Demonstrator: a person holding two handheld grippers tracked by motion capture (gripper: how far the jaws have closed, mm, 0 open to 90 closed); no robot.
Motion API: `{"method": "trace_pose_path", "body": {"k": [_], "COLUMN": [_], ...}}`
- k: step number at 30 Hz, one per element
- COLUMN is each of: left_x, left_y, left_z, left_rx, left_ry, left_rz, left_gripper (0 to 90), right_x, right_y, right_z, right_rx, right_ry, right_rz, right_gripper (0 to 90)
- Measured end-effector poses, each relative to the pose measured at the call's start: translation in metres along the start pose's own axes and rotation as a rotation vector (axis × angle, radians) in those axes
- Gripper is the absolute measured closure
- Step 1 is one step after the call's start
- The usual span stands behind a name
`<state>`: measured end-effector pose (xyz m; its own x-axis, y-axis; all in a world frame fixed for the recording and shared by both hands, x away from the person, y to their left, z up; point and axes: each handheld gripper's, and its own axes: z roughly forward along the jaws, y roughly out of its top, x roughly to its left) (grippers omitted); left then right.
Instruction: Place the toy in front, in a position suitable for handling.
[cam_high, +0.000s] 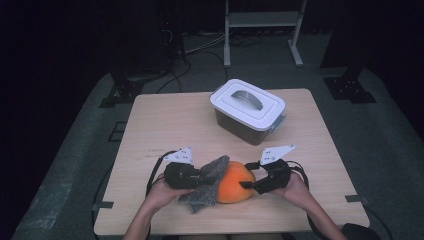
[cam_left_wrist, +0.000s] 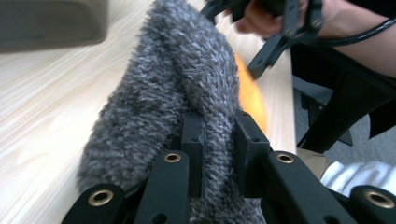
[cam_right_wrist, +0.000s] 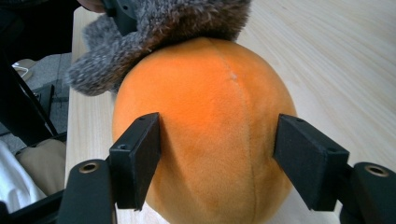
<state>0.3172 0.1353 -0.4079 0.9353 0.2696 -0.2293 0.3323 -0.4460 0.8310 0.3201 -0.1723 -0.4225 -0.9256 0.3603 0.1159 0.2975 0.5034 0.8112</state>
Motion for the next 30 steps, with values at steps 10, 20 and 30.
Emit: {"method": "trace_pose_path", "body": {"k": [10,20,30], "left_x": [0.008,0.000,0.009], "left_y": [-0.008,0.001,-0.008], "left_z": [-0.002,0.001,0.002], "left_rx": [0.028,0.005,0.059], "left_ry": [0.047,0.011,0.028], "left_rz": [-0.035,-0.004,-0.036], "left_gripper": [76.8,76.7,76.9], "right_x": [0.003,-0.004,0.011], "right_y": [-0.005,-0.005,-0.001], "right_z": [-0.002,0.001,-0.002], "right_rx": [0.061,0.011,0.074], "right_ry": [0.095,0.055,0.049], "right_rz": [-0.013,0.046,-0.067], "right_gripper": [44.9,31.3,52.1]}}
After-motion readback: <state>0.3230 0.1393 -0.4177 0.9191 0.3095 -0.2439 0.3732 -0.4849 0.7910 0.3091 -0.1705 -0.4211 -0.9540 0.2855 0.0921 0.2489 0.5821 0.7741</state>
